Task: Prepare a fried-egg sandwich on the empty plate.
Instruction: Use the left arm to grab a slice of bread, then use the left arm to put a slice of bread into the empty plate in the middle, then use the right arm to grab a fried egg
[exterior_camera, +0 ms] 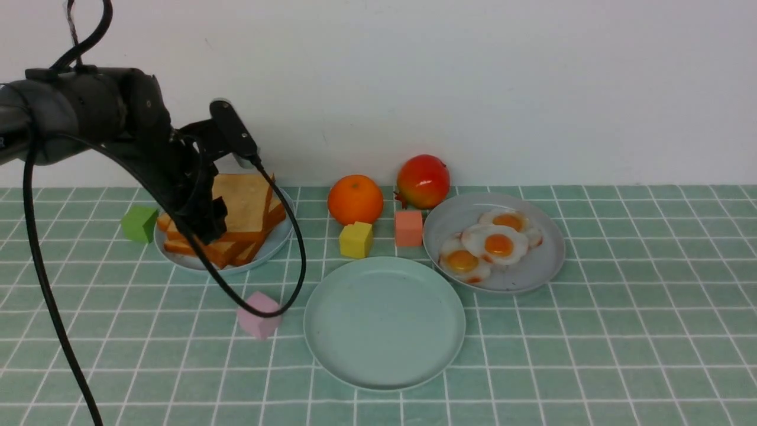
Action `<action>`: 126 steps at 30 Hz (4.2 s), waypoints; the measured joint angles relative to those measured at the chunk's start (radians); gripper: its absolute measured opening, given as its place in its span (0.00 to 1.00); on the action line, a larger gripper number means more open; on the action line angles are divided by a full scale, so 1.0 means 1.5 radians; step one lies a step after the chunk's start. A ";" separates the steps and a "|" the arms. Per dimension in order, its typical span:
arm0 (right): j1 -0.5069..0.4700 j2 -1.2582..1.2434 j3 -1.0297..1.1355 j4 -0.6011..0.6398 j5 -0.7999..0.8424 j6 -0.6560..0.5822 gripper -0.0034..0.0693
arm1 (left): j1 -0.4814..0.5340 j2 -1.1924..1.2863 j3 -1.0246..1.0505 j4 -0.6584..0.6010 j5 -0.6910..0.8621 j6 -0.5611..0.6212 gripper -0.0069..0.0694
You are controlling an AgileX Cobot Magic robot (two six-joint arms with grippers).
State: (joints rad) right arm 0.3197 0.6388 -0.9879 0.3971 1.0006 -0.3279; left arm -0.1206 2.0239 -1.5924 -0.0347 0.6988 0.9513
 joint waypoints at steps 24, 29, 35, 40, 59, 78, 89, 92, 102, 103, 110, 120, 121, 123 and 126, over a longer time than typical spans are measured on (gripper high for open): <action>0.000 0.000 -0.001 0.000 -0.004 -0.002 0.09 | -0.007 0.020 -0.001 0.000 0.018 0.193 0.64; 0.000 0.000 -0.001 0.000 -0.004 -0.002 0.09 | -0.007 0.021 -0.002 0.000 0.021 0.174 0.54; 0.000 0.000 -0.001 0.001 -0.004 -0.002 0.10 | -0.007 0.021 -0.003 0.002 0.039 0.173 0.30; 0.000 0.000 -0.001 0.002 -0.002 -0.002 0.10 | -0.007 0.011 -0.003 0.002 0.065 0.172 0.12; 0.000 0.000 0.000 -0.001 0.016 -0.002 0.11 | -0.324 -0.148 0.102 0.014 0.113 -0.188 0.12; 0.000 0.000 0.000 -0.003 0.053 -0.002 0.13 | -0.426 -0.060 0.130 0.161 0.025 -0.344 0.14; 0.000 0.000 0.000 -0.003 0.053 -0.003 0.15 | -0.426 -0.070 0.130 0.160 0.029 -0.404 0.72; 0.000 0.004 0.000 -0.003 0.044 0.006 0.15 | -0.426 -0.101 0.130 0.158 0.038 -0.426 0.82; 0.000 0.185 0.000 -0.020 -0.044 0.067 0.16 | -0.434 -0.372 0.097 0.106 0.054 -0.646 0.35; 0.000 0.218 0.000 -0.029 -0.065 0.065 0.16 | -0.434 -0.404 0.101 0.107 0.063 -0.656 0.25; -0.031 0.433 -0.044 -0.047 -0.166 0.099 0.17 | -0.434 -0.613 0.251 0.075 0.075 -0.683 0.07; -0.153 0.714 -0.175 0.147 -0.185 0.108 0.28 | -0.434 -0.934 0.538 -0.038 -0.066 -0.691 0.07; -0.161 0.747 -0.196 0.179 -0.186 0.097 0.33 | -0.434 -0.958 0.551 -0.049 -0.101 -0.691 0.07; -0.173 0.805 -0.229 0.217 -0.187 0.085 0.42 | -0.434 -0.986 0.559 -0.056 -0.150 -0.691 0.07; -0.182 0.867 -0.270 0.249 -0.191 0.073 0.52 | -0.434 -0.996 0.559 -0.062 -0.213 -0.691 0.07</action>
State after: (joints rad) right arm 0.0473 1.9392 -1.3928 0.7703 0.7137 -0.2182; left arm -0.7713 0.5295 -0.7535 -0.1281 0.3798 -0.0849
